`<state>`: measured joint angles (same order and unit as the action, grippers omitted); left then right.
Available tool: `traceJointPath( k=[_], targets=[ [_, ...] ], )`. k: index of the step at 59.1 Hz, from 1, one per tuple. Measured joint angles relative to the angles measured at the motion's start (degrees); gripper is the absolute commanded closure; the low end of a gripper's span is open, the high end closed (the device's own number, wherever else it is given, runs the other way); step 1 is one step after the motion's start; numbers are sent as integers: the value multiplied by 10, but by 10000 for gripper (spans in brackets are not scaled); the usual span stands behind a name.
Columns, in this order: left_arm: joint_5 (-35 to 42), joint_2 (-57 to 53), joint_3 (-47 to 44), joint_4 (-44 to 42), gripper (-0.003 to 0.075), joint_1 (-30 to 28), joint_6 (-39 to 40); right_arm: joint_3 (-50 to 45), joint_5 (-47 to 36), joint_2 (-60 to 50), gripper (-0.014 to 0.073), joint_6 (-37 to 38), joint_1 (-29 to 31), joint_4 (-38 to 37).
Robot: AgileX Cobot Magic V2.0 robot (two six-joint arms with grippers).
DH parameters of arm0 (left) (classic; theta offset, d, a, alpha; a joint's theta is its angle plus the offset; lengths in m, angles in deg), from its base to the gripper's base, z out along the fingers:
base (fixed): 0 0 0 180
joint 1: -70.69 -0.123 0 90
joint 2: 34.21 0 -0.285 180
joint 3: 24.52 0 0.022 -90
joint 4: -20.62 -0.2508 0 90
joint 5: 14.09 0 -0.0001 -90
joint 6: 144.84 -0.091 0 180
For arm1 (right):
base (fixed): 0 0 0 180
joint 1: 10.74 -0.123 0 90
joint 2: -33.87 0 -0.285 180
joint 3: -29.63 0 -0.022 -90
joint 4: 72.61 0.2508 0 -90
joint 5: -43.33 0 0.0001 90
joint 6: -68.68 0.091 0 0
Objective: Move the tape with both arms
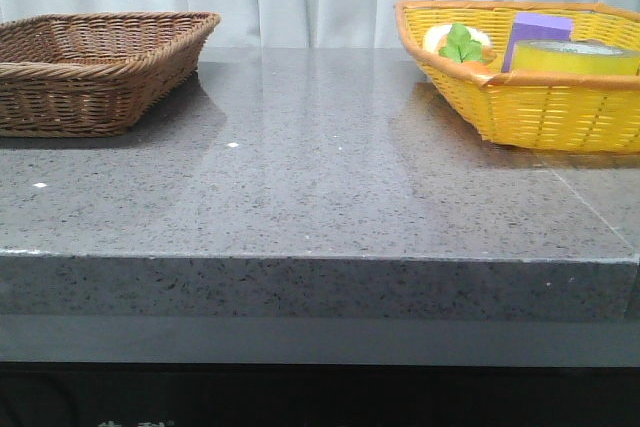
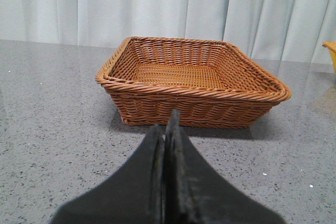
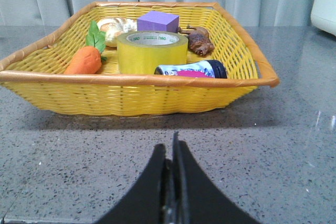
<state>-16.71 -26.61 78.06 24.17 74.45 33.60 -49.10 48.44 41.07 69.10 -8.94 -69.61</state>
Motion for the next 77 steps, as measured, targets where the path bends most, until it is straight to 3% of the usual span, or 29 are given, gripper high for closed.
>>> traceJointPath(
  k=[58,77],
  targets=[
    [11,0,0,0,741,0,0,0,-11,0,661,0,0,0],
    [26,0,45,0,741,0,0,32,25,0,661,0,0,42]
  ],
)
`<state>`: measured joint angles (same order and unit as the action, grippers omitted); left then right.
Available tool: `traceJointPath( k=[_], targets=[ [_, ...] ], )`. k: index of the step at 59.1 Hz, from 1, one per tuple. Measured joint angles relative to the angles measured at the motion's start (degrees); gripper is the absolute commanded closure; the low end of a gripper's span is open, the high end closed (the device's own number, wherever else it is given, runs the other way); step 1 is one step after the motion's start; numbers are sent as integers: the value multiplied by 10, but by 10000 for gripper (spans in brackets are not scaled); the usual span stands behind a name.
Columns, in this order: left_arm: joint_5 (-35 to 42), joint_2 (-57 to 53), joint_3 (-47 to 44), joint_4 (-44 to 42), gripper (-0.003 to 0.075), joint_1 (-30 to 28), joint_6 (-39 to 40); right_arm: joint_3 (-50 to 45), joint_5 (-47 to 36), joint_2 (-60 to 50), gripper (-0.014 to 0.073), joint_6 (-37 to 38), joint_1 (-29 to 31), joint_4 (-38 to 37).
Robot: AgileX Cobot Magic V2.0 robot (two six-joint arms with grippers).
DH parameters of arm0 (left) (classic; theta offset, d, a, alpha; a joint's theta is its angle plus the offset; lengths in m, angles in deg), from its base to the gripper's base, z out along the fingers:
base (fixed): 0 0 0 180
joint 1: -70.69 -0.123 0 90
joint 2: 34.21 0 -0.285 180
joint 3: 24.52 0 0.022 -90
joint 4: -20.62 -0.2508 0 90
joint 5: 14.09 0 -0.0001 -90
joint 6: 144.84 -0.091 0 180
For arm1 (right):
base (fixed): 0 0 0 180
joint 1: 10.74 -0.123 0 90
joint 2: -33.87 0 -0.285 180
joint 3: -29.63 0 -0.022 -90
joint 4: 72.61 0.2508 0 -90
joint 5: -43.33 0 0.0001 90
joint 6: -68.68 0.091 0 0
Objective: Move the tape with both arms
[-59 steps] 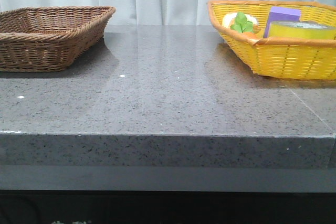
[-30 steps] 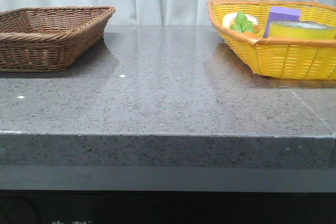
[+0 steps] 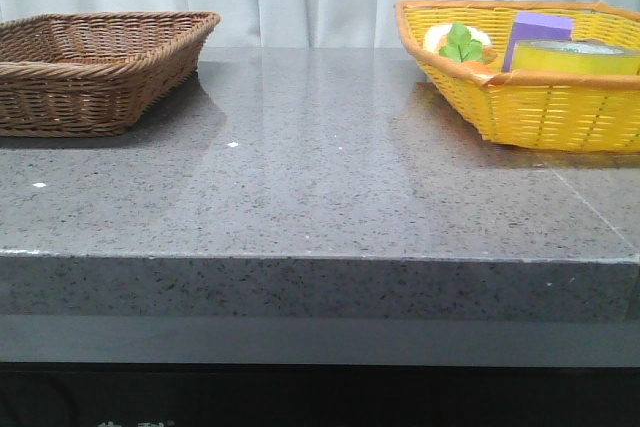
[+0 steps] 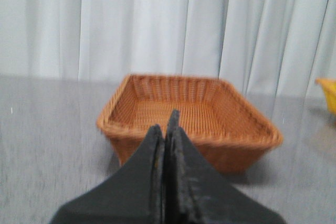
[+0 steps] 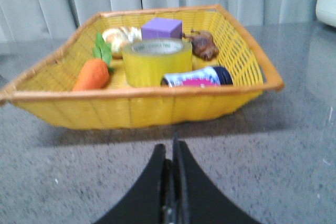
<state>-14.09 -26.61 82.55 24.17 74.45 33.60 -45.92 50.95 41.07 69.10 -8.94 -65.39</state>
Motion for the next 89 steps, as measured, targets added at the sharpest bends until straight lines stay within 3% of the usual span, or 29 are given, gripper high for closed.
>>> traceJointPath(
  k=[20,39,54,77,83,87,89],
  targets=[
    [-94,32,181,0,741,0,0,188,107,15,661,0,0,-15],
    [-274,192,358,0,741,0,0,367,227,170,661,-4,0,-27],
    [-314,291,378,0,741,0,0,391,272,281,661,-4,0,-27],
    [-309,377,378,-6,739,0,0,391,273,396,652,-4,0,-27],
    [-304,391,378,-12,662,0,0,391,273,413,547,-4,0,-31],
    [-301,399,378,-18,532,0,0,391,273,422,398,-4,0,-35],
    [-298,404,378,-20,437,0,0,391,273,427,281,-4,0,-36]
  ],
)
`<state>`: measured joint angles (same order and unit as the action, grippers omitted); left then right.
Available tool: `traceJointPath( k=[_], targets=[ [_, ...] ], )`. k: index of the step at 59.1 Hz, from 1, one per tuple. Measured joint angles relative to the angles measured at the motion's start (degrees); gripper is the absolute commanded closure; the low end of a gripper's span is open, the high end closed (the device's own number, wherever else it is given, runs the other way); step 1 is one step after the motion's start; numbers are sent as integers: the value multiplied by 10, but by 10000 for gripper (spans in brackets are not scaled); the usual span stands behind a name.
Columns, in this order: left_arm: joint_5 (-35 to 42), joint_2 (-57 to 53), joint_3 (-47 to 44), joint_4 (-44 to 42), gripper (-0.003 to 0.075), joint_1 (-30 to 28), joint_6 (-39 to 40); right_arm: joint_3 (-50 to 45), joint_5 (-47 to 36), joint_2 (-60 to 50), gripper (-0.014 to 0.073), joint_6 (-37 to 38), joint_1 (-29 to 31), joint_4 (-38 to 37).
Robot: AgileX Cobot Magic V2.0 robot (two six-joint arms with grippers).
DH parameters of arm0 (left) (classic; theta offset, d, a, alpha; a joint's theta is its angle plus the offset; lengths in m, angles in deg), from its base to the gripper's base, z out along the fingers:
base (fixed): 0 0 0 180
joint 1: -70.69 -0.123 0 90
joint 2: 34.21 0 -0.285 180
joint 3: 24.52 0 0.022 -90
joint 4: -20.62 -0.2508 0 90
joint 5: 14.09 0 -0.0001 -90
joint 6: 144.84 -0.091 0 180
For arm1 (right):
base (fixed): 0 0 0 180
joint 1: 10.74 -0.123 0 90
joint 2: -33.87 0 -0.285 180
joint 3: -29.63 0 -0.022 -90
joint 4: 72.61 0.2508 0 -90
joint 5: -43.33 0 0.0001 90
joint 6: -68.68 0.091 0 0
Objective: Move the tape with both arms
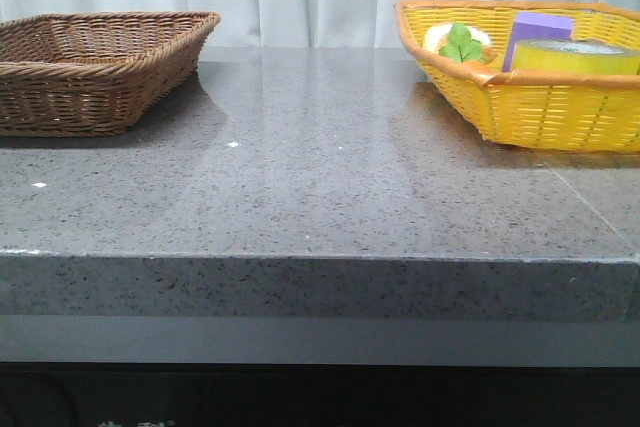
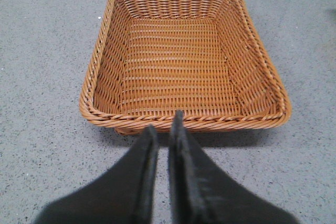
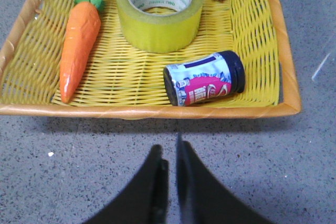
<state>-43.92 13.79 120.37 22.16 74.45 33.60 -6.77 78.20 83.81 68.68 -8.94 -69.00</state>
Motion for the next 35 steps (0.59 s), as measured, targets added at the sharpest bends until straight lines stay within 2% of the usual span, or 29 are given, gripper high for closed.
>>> traceJointPath(
  k=[4,9,22,35],
  targets=[
    [6,7,0,-2,292,0,0,0,0,6,143,0,0,-2],
    [11,15,0,-2,207,0,0,0,0,14,63,0,0,-3],
    [24,31,0,10,208,16,-6,11,1,46,64,0,0,-3],
    [36,34,0,19,208,118,-15,93,31,120,64,0,0,-3]
  ],
)
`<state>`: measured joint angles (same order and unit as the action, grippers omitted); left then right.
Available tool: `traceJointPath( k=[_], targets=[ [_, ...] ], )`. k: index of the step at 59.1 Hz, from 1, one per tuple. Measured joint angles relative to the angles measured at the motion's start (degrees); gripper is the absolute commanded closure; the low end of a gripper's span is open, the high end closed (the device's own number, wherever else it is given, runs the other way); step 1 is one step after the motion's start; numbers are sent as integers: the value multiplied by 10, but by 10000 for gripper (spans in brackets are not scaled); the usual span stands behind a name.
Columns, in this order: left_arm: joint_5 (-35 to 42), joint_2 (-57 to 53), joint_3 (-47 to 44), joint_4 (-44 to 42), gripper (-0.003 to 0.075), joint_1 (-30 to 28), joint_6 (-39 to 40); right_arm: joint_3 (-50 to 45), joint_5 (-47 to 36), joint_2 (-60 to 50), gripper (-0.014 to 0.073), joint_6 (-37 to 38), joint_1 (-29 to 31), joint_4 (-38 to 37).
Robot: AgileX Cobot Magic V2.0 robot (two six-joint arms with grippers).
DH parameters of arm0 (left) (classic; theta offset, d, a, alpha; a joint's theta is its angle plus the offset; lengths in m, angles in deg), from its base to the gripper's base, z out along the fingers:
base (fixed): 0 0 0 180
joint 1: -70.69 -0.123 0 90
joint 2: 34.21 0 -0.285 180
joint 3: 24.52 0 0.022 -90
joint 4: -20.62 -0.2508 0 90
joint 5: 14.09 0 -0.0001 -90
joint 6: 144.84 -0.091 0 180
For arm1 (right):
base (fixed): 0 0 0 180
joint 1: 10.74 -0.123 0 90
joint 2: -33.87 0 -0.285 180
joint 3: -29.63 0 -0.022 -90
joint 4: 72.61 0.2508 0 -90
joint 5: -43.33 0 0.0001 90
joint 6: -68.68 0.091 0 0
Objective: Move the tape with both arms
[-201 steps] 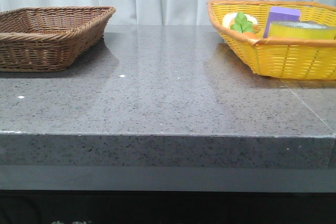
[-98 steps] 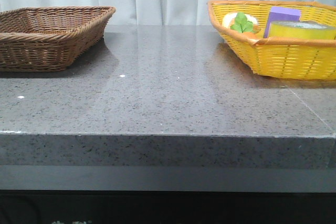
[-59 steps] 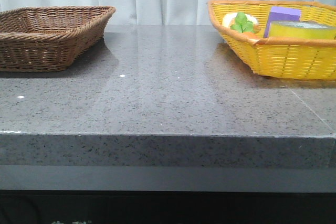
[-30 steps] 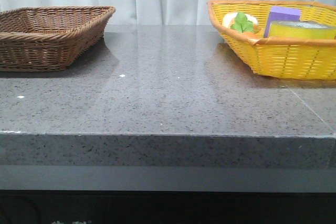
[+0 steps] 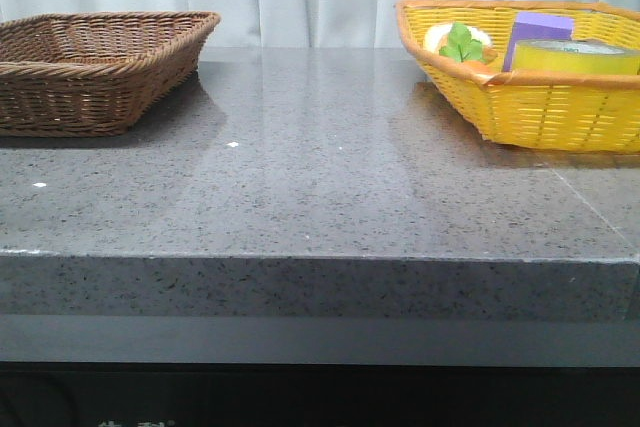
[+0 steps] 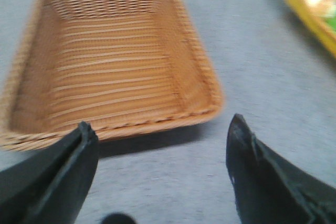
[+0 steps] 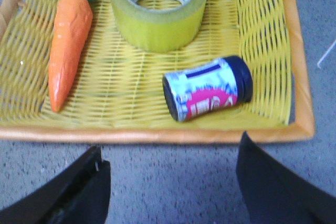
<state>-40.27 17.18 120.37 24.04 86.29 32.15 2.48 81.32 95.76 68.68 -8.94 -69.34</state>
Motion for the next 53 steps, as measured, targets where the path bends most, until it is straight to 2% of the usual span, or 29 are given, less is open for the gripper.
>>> traceJointPath(
  k=[12,24,34,53],
  targets=[
    [14,1,0,10,208,127,-1,117,40,102,64,5,3,0],
    [46,1,0,12,208,215,-2,246,100,204,64,6,29,13],
    [67,1,0,14,208,245,-2,344,151,301,64,7,39,16],
    [73,1,0,14,208,247,-4,496,220,472,64,7,40,17]
  ],
)
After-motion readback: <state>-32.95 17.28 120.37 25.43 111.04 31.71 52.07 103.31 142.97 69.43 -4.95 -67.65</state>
